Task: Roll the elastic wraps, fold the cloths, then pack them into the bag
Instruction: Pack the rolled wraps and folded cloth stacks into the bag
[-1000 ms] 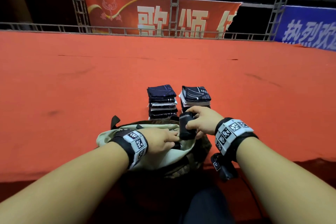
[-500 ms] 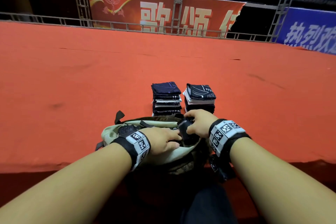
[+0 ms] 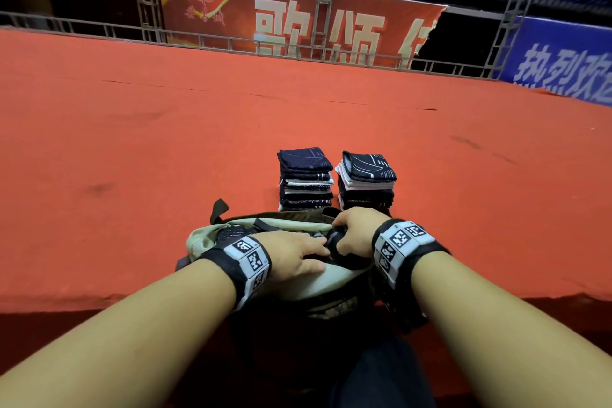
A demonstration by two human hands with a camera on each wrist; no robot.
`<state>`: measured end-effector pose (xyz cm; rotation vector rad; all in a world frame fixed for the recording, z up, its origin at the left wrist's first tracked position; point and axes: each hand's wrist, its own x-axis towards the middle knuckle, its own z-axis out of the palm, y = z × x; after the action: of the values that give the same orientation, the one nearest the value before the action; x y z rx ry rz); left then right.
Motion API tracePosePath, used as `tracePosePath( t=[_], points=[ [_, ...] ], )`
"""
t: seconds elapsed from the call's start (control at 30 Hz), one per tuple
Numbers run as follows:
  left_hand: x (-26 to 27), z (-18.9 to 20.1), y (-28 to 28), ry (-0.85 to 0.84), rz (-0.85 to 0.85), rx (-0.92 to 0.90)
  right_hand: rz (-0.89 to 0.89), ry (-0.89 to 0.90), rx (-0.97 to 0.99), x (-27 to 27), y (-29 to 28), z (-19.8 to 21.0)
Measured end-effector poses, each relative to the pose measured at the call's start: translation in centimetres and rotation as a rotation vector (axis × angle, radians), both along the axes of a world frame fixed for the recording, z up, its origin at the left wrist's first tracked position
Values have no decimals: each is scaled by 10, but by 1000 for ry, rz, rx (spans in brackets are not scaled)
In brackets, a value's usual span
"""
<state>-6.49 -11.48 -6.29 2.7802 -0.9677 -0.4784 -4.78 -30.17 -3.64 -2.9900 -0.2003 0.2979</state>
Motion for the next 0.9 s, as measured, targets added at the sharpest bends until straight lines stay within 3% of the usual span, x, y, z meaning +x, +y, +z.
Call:
tracePosePath(
  t=[0.23, 0.4, 0.67, 0.9],
  points=[
    [1, 2, 1, 24, -6, 1, -57, 44, -106, 14, 8, -14],
    [2, 1, 3, 77, -14, 19, -82, -63, -39, 20, 10, -21],
    [4, 8, 2, 136, 64, 16, -30, 13, 2, 17, -4, -5],
    [2, 11, -14, 109, 58, 99, -66, 34, 135, 20, -13, -27]
  ],
)
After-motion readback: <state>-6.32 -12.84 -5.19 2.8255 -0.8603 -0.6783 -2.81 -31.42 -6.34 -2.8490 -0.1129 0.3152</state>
